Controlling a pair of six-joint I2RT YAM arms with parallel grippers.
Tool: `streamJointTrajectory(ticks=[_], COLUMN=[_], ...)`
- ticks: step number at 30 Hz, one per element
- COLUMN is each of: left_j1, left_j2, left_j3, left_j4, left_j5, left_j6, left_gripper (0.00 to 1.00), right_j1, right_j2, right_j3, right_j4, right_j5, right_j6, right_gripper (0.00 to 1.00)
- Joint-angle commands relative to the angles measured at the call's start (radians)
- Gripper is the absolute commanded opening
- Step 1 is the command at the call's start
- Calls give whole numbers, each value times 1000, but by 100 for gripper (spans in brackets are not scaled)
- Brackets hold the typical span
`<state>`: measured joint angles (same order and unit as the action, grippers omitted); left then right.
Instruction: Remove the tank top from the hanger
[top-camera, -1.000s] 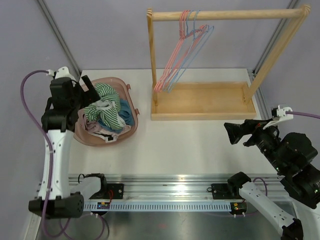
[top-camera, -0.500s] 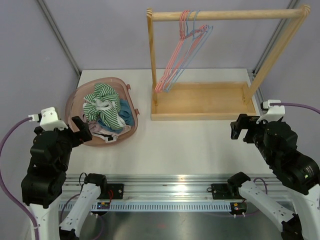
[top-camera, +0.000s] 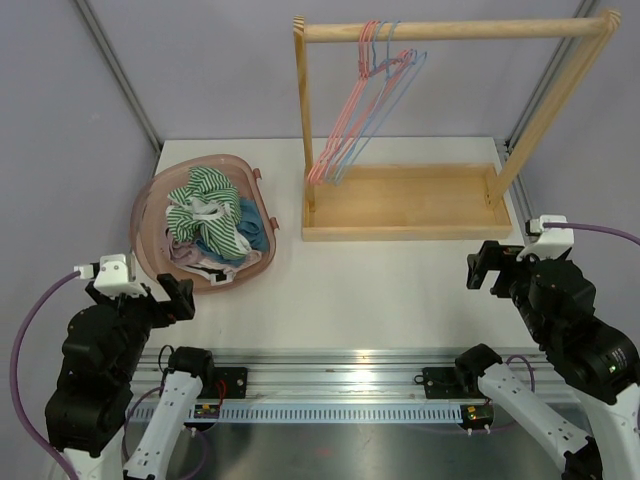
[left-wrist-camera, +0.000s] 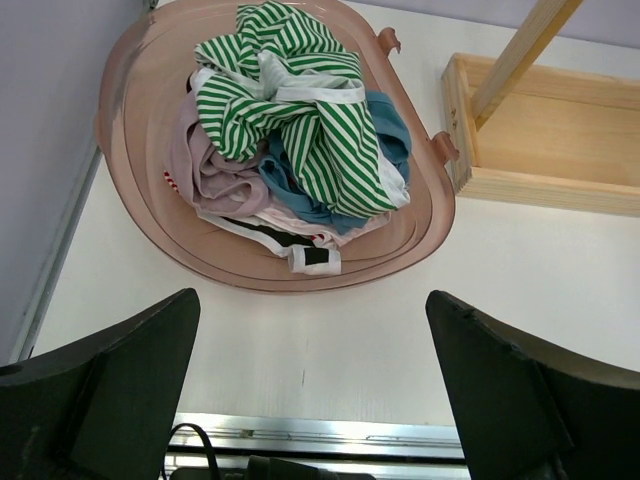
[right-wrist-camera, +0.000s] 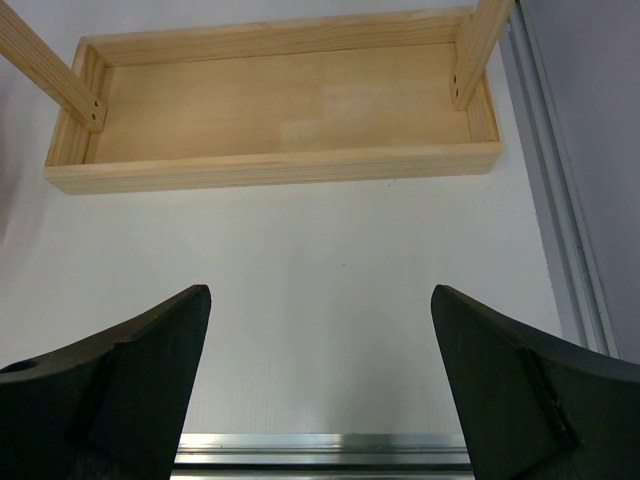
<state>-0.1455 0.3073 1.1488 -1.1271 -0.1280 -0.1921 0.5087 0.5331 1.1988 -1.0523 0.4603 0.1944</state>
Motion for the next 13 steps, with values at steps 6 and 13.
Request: streamJointTrajectory(ticks=[6,13], left_j1=[-5,-5], left_j2=[-8,-7], left_j3=[-12,-18], left_j4=[21,30], left_j5=[59,54], left_j6=[-1,-3], left_gripper=[99,99], right_j1=[4,5], right_j2=[-5,-2], right_j3=[-16,-16], right_j4=[49,49], right_j5=[-9,-3], right_j6=[-1,-1], right_gripper=[99,100])
